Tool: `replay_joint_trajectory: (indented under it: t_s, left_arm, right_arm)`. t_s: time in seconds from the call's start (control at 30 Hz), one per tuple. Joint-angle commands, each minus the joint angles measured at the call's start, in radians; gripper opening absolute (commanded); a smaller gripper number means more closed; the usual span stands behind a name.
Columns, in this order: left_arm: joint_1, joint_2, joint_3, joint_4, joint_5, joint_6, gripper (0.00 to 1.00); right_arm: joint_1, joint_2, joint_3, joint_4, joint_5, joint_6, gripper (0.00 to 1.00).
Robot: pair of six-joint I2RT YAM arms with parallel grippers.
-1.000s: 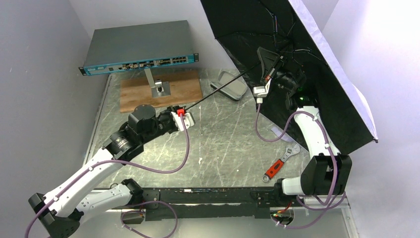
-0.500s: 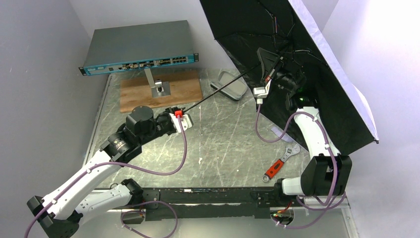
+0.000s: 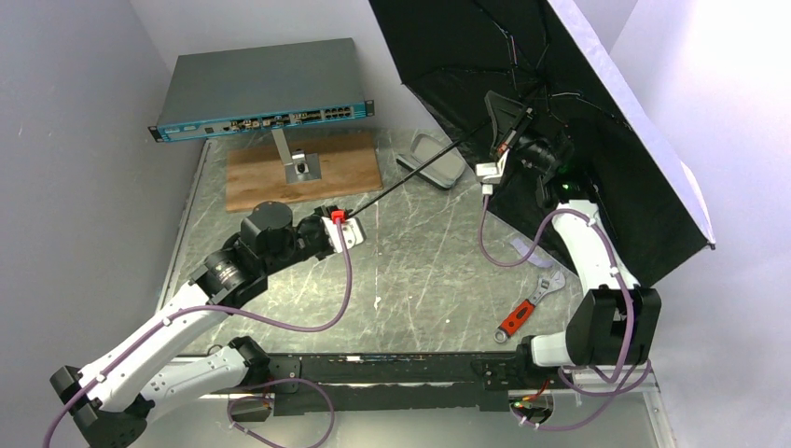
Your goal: Open the umbrella
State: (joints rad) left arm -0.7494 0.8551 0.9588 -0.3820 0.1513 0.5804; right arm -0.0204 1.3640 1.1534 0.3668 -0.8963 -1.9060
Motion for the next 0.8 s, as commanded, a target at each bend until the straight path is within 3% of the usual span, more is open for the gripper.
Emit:
replay_joint_trajectory:
  t_s: [0.0,0.27,0.5,0.77]
  left_arm:
    - [0.034,-0.097,-0.07,-0.778,-0.176,-0.085,0.0]
    - [0.033,-0.027,-0.014,-0.763,-0.124,-0.117,0.0]
    - [0.034,-0.054,-0.045,-0.762,-0.143,-0.111,0.0]
    - [0.034,-0.076,-0.065,-0.776,-0.148,-0.096,0.0]
  right_arm:
    - [-0.307,0.051,0.107,0.234,0.848,-0.095,0.14]
    - [-0.262,0.05,0.093,0.211,0.894,-0.102,0.14]
    - [-0.307,0.1,0.157,0.21,0.956,-0.099,0.25]
    - [-0.317,0.124,0.184,0.206,1.0,-0.08,0.23]
